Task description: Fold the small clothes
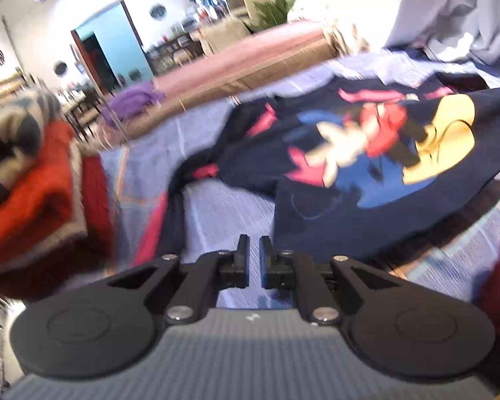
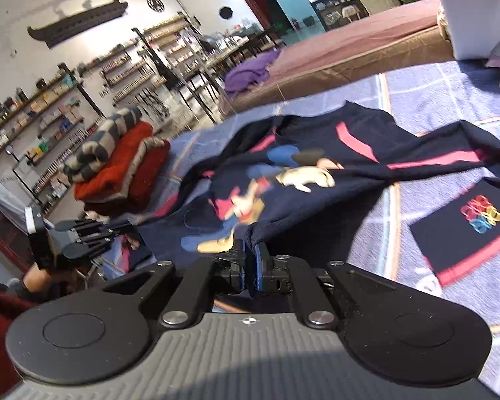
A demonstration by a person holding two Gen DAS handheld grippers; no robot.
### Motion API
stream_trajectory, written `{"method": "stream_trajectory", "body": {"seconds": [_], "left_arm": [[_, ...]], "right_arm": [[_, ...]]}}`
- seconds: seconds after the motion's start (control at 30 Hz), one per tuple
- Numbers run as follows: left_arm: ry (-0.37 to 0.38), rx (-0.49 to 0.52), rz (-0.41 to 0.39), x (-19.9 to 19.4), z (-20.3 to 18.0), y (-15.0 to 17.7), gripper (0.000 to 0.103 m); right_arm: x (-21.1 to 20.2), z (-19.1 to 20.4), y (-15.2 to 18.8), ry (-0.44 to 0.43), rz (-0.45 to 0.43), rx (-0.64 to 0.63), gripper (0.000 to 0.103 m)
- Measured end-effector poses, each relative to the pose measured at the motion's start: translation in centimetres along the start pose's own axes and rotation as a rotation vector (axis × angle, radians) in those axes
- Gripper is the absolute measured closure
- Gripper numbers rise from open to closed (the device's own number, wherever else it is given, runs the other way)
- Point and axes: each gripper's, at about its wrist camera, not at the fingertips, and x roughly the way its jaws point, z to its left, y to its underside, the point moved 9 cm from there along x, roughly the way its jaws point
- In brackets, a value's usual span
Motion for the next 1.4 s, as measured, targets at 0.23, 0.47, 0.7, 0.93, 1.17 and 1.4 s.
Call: {"method": "stream_trajectory", "body": {"seconds": [0.23,0.47,0.7,0.93,1.17,1.4], "left_arm": [[0.186,-0.343,0.056,3.1,-0.5,3.5,0.051],[0.294,-0.404,0.046,7.4,-0.8,3.0,0.025],[0.292,-0.434,0.09,9.7,-2.4,3.5,0.097],[0.351,-0.558,-0.018,5.2,0.4,0.8,0.098],[0.267,-0.582,0.056,1.5,2.8,4.3,0.099],[0.2,-0.659,0.185,4.5,3.1,10.4,0.099]], "right_arm": [[3.8,-2.9,6.1,0.063,0.106,0.112,0.093],[4.8,-3.5,6.3,0.069,0.107,0.12,0.092],[5.1,-4.1,6.7,0.077,0.119,0.142,0.092],[4.6,-3.0,4.8,0.037,0.091,0.125,0.092],[4.0,-1.4,4.7,0.011,0.135,0.073,0.092],[8.0,-3.6,10.5,0.15,0.29,0.01,0.092]]}}
